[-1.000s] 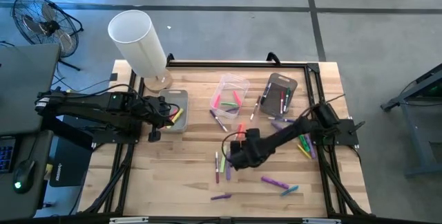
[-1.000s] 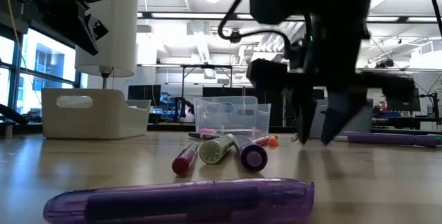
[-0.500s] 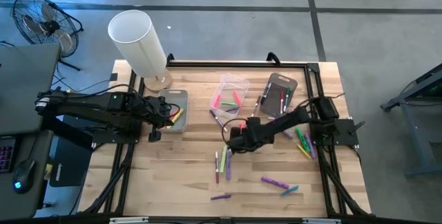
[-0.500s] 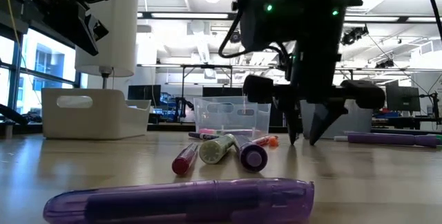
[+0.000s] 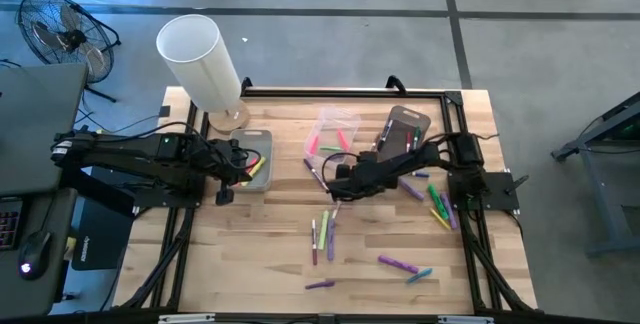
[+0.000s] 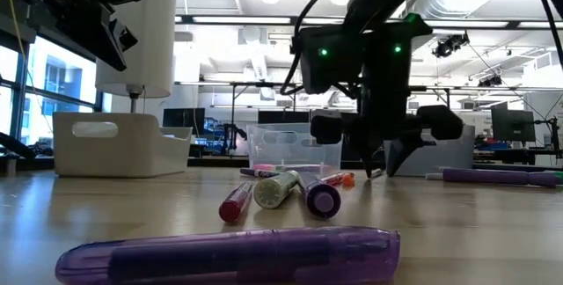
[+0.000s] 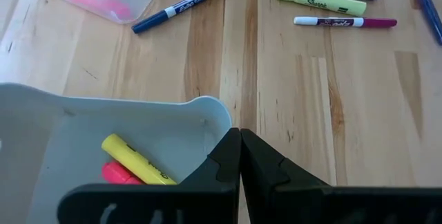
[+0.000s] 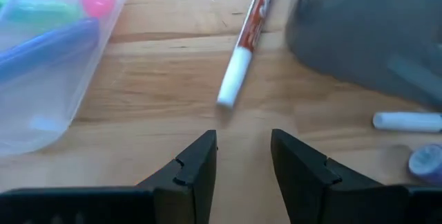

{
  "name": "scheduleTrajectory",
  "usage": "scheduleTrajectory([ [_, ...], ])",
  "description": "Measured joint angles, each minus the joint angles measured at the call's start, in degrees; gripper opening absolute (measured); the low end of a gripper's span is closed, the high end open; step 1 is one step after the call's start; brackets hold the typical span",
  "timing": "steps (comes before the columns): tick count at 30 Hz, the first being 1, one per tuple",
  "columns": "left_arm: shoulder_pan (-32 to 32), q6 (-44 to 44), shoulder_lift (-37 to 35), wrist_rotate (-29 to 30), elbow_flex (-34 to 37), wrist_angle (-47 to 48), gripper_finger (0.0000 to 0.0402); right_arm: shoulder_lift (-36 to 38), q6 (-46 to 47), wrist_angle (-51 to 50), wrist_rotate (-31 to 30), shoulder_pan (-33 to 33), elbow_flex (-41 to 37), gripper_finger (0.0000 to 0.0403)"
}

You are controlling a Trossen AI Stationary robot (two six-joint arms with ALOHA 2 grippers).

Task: Pick & Place Markers
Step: Put the brown marker into the black bin

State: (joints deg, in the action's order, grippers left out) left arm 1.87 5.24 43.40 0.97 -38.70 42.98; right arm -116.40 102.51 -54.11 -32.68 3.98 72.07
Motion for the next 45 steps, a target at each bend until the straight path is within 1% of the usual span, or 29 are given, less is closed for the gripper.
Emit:
scheduleTrajectory([
  [9,0.0,0.6,0.0,1.0,0.0,0.0,0.0,0.0,-1.8,5.9,-0.9,-1.2,0.1,0.0128],
  [21,0.0,0.7,0.0,1.2,0.0,0.5,0.0,0.2,-3.1,5.1,-3.0,-3.9,0.1,0.0128],
  [25,0.0,0.8,0.0,1.2,0.0,0.5,0.0,0.2,-3.7,4.8,-1.8,-4.9,0.1,0.0128],
  [31,0.0,0.8,0.0,1.2,0.0,0.5,0.0,0.2,-3.8,1.6,-1.4,-5.2,0.2,0.0128],
  [40,0.0,0.8,0.0,1.2,0.0,0.5,0.0,-0.7,-3.7,1.8,-0.4,-5.6,0.2,0.0128],
  [42,0.0,1.0,0.0,1.2,0.0,0.5,0.0,-0.7,-3.6,1.9,-0.2,-5.6,0.2,0.0125],
  [45,0.0,1.0,0.0,1.2,0.0,0.4,0.0,-0.7,-3.6,1.9,-0.4,-5.6,0.2,0.0107],
])
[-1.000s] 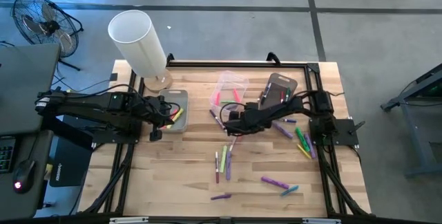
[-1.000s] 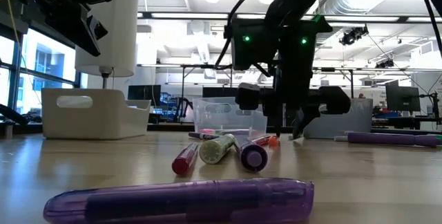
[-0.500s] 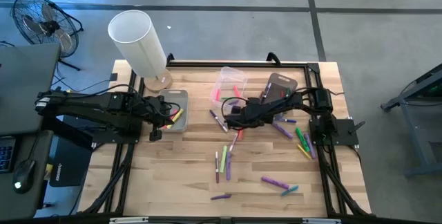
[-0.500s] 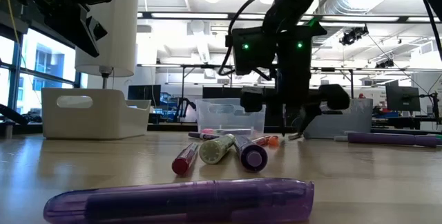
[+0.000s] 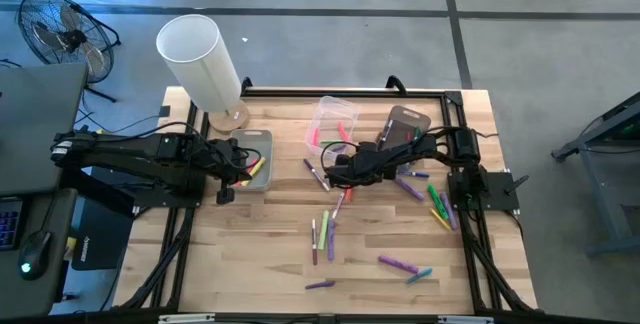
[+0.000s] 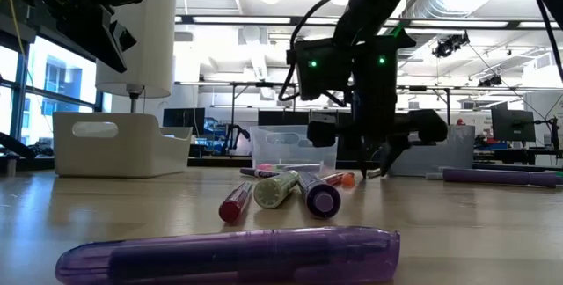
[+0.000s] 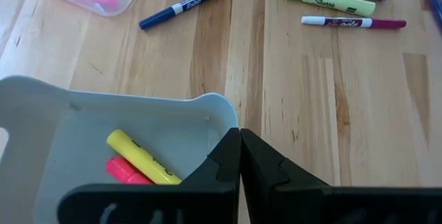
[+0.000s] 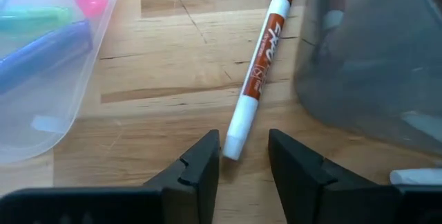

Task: Pick & Place Markers
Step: Put the brown marker into the black bin

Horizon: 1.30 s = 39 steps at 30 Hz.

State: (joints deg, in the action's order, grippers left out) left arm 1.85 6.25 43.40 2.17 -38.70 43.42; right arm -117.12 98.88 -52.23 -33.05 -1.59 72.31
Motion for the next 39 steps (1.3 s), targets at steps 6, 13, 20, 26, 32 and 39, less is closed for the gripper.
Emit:
scheduleTrajectory([
  [6,0.0,0.0,0.0,0.0,0.0,0.0,0.0,0.0,-0.6,0.6,0.1,-0.2,0.0,0.0045],
  [13,0.0,0.0,0.0,0.0,0.0,0.0,0.0,0.0,-1.6,0.7,0.8,0.5,0.0,0.0008],
  [20,0.0,-0.1,0.0,0.0,0.0,-0.1,0.0,0.2,-1.3,0.5,3.3,3.1,-0.1,0.0027],
  [26,0.0,-0.5,0.0,0.0,0.0,-0.2,0.0,2.7,1.5,0.6,6.2,7.4,-0.1,0.0014],
  [32,0.0,-0.6,0.0,0.0,0.0,-0.1,0.0,6.9,3.1,-0.6,5.5,11.3,-0.1,0.0013],
  [39,0.0,-0.6,0.0,0.0,0.0,-0.2,0.0,13.2,3.1,-3.0,3.0,14.0,-0.1,0.0001],
])
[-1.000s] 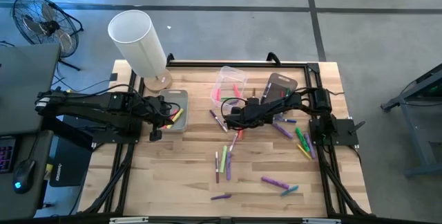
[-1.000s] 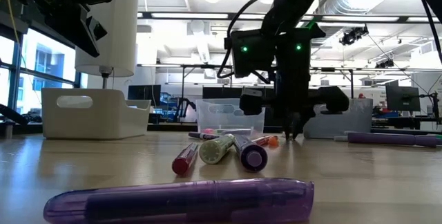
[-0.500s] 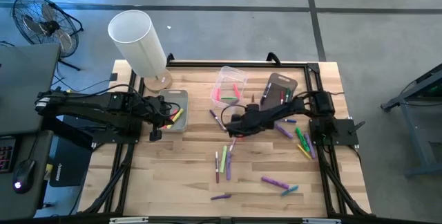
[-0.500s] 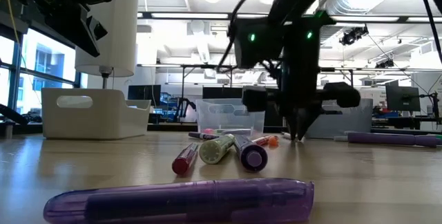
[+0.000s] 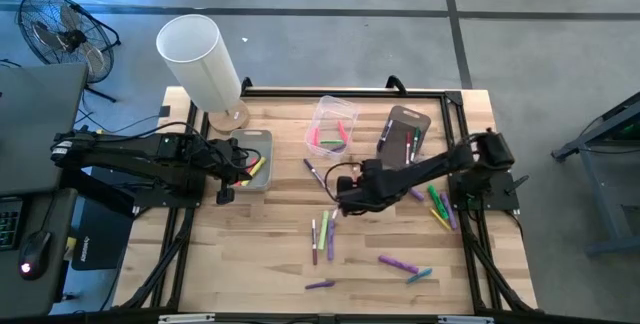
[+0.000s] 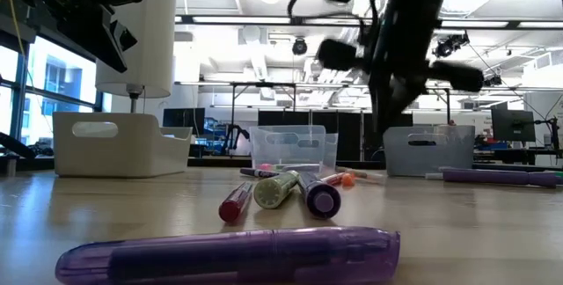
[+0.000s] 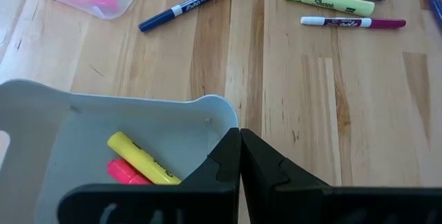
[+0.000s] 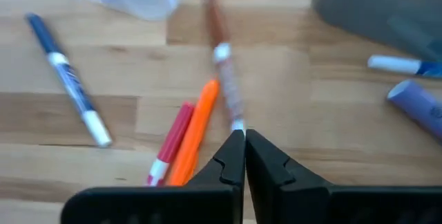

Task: Pick & Place Markers
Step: Put the brown marker into the black bin

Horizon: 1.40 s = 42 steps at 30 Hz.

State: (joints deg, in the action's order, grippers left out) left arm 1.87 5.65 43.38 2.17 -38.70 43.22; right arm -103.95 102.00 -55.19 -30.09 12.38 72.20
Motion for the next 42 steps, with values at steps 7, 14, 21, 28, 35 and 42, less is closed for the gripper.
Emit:
scheduleTrajectory([
  [7,0.0,0.0,0.0,0.0,0.0,-0.1,0.0,7.3,-2.2,-2.4,-2.9,-0.2,0.0,0.0001],
  [14,0.0,0.0,0.0,0.0,0.0,-0.2,0.0,10.0,-9.7,2.3,-3.5,-0.7,0.0,0.0],
  [21,0.0,-1.2,0.0,0.0,0.0,-0.2,0.0,10.0,-23.9,16.7,1.1,-0.7,0.1,0.0],
  [28,0.0,-1.4,0.0,0.0,0.0,-0.3,0.0,4.8,-31.2,11.0,5.6,-0.8,9.4,0.0],
  [35,0.0,-1.5,0.0,0.0,0.0,-0.4,0.0,-7.7,-39.0,-9.7,11.9,-4.1,27.4,0.0],
  [42,0.0,-1.1,0.0,0.0,0.0,-0.3,0.0,-12.9,-45.5,-13.0,21.8,-10.4,27.3,0.0005],
])
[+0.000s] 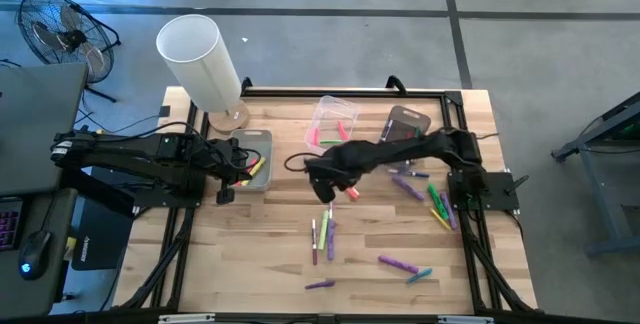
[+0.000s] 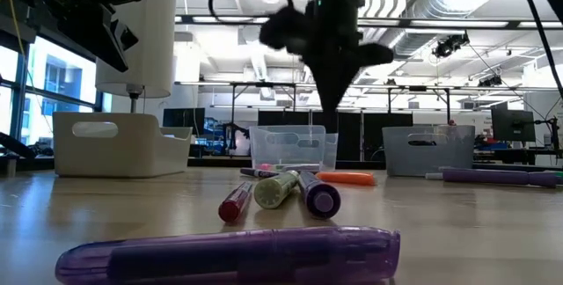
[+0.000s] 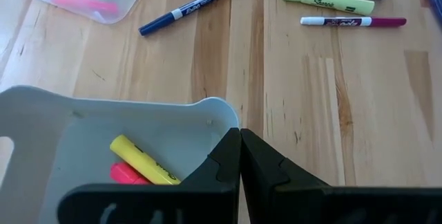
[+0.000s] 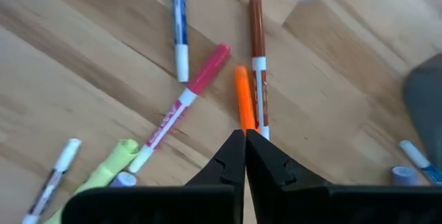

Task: Pick & Place Markers
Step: Put the brown marker into the black bin

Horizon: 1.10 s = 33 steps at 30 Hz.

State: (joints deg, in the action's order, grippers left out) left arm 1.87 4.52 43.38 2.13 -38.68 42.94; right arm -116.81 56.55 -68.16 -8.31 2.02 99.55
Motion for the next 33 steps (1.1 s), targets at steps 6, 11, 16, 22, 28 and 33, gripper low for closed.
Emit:
scheduleTrajectory([
  [6,0.0,0.2,0.0,-1.2,0.0,0.1,0.0,0.0,-3.9,4.7,2.9,-2.9,-5.6,0.0051],
  [11,0.0,0.2,0.0,-1.6,0.0,0.1,0.0,0.0,-6.5,9.5,2.7,-3.3,-10.1,0.0087],
  [16,0.0,0.2,0.0,-1.5,0.0,0.1,0.0,0.0,-7.2,14.7,2.5,-2.7,-13.9,0.009],
  [22,0.0,0.2,0.0,-1.5,0.0,0.2,0.0,0.0,-6.9,15.8,0.7,-2.3,-16.6,0.0077],
  [28,0.0,0.2,0.0,-1.5,0.0,0.2,0.0,0.0,-5.5,18.3,2.3,-2.3,-19.5,0.0067],
  [33,0.0,0.2,0.0,-1.5,0.0,0.2,0.0,0.3,-4.1,19.6,2.6,-2.3,-21.1,0.0067],
])
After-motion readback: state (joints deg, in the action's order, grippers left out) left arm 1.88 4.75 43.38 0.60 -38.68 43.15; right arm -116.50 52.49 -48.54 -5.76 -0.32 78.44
